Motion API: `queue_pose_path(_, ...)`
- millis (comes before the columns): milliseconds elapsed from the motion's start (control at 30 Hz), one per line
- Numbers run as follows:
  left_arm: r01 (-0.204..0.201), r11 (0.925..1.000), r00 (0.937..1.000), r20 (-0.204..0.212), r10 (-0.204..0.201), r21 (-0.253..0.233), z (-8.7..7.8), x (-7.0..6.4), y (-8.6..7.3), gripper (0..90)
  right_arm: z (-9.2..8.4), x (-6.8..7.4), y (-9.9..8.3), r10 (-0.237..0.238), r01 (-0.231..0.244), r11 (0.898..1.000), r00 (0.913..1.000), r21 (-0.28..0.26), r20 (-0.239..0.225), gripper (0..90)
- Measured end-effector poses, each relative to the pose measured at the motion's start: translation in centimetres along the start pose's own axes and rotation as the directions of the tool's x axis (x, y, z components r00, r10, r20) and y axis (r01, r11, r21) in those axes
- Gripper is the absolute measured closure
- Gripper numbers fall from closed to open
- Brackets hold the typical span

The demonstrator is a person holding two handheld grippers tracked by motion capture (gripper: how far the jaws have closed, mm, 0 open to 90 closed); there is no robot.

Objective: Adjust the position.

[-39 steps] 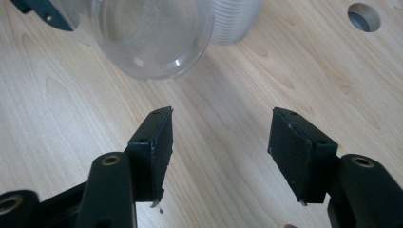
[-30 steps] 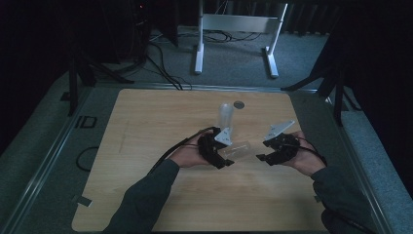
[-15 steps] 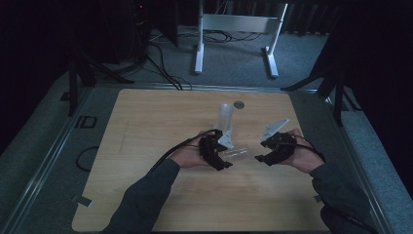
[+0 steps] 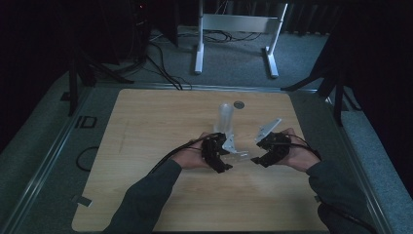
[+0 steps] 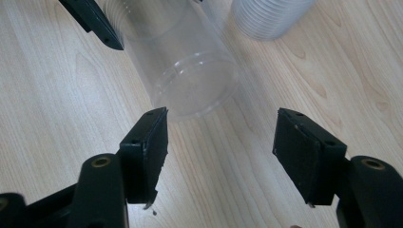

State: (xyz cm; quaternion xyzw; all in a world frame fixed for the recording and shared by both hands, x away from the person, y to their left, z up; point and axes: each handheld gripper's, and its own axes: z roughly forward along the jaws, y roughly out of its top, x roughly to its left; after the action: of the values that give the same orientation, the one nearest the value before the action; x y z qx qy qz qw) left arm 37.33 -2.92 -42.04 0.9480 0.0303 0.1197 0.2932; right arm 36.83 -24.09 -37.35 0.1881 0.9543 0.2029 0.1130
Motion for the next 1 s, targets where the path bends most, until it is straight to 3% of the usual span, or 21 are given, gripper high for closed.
queue_pose_path(467, -0.040, 0.9986, 0.9989, -0.021, 0.041, 0.033, 0.1, -0.2, -0.1, 31.7, 0.5, 0.2, 0.3, -0.023, 0.023, 0.999, 0.9993, 0.029, -0.029, 33.5)
queue_pose_path(900, -0.053, 0.9981, 0.9980, -0.033, 0.054, 0.031, 0.1, -0.5, 0.0, 31.9, 0.9, 0.7, 0.9, -0.054, 0.056, 0.998, 0.9963, 0.025, -0.066, 29.0)
queue_pose_path(1000, -0.073, 0.9969, 0.9963, -0.043, 0.074, 0.029, 0.0, -0.8, 0.2, 31.9, 1.2, 0.7, 1.1, -0.060, 0.063, 0.998, 0.9957, 0.031, -0.070, 28.7)
